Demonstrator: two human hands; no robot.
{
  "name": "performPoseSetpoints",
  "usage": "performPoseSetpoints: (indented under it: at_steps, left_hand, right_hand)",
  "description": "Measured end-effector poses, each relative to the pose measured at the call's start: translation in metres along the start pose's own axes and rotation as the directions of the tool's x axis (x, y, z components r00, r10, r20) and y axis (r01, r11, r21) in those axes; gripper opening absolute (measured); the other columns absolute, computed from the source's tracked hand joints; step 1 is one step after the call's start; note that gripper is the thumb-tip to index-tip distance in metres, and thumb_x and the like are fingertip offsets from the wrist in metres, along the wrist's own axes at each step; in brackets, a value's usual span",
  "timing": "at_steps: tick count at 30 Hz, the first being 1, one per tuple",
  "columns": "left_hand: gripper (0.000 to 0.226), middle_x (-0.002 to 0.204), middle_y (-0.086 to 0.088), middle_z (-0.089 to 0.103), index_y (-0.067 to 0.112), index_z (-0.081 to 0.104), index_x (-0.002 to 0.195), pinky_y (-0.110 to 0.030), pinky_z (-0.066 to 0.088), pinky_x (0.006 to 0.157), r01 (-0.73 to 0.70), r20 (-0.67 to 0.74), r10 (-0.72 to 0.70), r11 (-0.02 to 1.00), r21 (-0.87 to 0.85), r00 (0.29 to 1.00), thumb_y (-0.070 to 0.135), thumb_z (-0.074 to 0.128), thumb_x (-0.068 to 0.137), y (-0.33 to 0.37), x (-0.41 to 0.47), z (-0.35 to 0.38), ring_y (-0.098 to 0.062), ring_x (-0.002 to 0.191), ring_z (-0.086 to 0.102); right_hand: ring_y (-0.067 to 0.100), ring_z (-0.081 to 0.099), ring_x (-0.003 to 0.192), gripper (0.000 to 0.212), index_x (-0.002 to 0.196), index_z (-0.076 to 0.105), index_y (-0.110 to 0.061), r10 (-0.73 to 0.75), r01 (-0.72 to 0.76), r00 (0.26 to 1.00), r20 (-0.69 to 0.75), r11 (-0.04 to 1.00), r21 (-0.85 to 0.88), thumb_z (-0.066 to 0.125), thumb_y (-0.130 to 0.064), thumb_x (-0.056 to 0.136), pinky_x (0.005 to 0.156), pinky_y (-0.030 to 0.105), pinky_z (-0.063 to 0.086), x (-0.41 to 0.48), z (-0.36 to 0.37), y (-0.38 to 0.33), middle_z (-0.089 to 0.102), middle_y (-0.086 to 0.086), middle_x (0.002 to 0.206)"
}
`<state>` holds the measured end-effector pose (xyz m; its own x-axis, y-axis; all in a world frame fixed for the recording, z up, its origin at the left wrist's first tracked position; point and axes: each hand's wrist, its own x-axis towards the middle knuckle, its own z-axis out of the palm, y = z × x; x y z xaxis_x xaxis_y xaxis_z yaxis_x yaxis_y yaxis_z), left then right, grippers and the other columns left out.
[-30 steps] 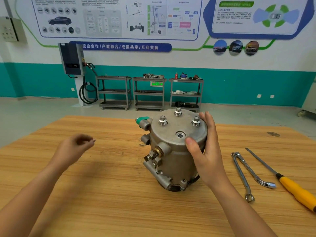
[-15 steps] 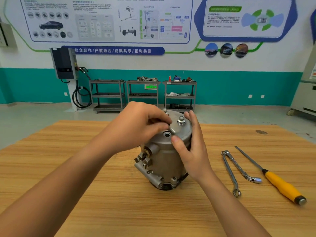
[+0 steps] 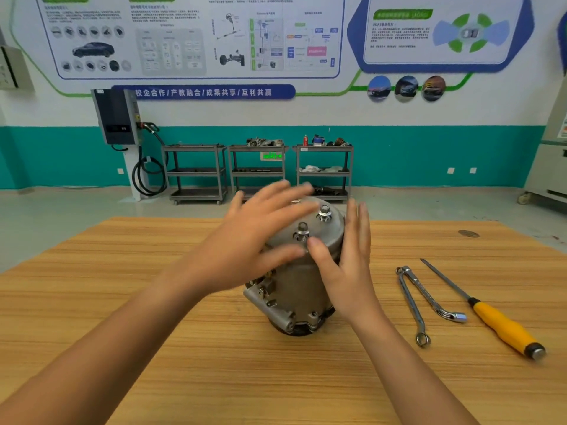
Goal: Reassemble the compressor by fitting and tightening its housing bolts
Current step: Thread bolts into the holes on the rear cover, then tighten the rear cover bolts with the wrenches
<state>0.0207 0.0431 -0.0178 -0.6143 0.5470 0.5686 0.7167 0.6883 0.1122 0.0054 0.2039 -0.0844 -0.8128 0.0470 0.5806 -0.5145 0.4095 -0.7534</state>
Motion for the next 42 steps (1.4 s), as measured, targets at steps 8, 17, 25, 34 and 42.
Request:
performPoseSetpoints:
  at_steps: [8,17,25,34,42]
  left_hand:
    - [0.114,0.144,0.024,0.025,0.047,0.009,0.138,-0.007,0.035,0.097,0.477,0.162,-0.521,0.555,-0.682,0.838,0.044,0.084,0.053,-0.019,-0.067,0.074,0.022,0.121,0.032]
    - [0.087,0.112,0.012,0.058,0.039,0.036,0.112,-0.006,0.045,0.076,0.383,-0.021,-0.614,0.518,-0.765,0.789,0.019,0.09,0.047,-0.029,-0.058,0.118,0.01,0.099,0.057]
    - [0.111,0.122,0.007,0.055,0.022,0.021,0.139,-0.033,0.045,0.097,0.411,-0.046,-0.662,0.517,-0.751,0.748,0.017,0.09,0.053,-0.032,-0.03,0.133,-0.008,0.112,0.056]
    - [0.124,0.137,0.009,0.036,0.043,-0.008,0.143,-0.027,0.033,0.097,0.449,0.037,-0.633,0.506,-0.736,0.773,0.025,0.085,0.063,-0.039,-0.014,0.129,0.002,0.115,0.042]
    - [0.07,0.138,0.04,0.019,0.057,0.019,0.131,-0.015,0.022,0.106,0.065,-0.324,-0.441,0.668,-0.741,0.837,0.052,0.056,0.071,-0.03,0.021,0.076,0.015,0.132,0.018]
  right_hand:
    - [0.0,0.048,0.114,0.089,0.144,0.02,-0.045,0.185,-0.244,0.964,0.191,0.902,0.355,0.058,-0.061,0.066,0.089,0.023,0.044,-0.002,-0.001,0.0,0.049,-0.025,0.123]
    - [-0.004,0.06,0.094,0.074,0.129,0.048,-0.037,0.126,-0.186,0.981,0.148,0.827,0.531,0.056,-0.057,0.057,0.065,0.009,0.048,0.008,-0.001,0.007,0.063,-0.013,0.114]
    - [0.003,0.062,0.094,0.06,0.124,0.054,-0.03,0.127,-0.189,0.98,0.155,0.842,0.505,0.054,-0.047,0.067,0.064,0.012,0.048,0.043,0.0,0.031,0.065,-0.007,0.111]
    - [0.012,0.06,0.089,0.038,0.1,0.059,-0.026,0.315,-0.319,0.946,-0.073,0.946,-0.05,0.042,-0.059,0.09,0.075,0.032,0.049,0.041,-0.063,0.084,0.062,-0.006,0.105]
    - [0.016,0.052,0.071,0.021,0.073,0.048,-0.016,0.605,-0.288,0.796,0.02,0.406,-0.867,0.051,-0.022,0.093,0.046,0.022,0.032,0.029,-0.087,0.144,0.048,-0.001,0.07]
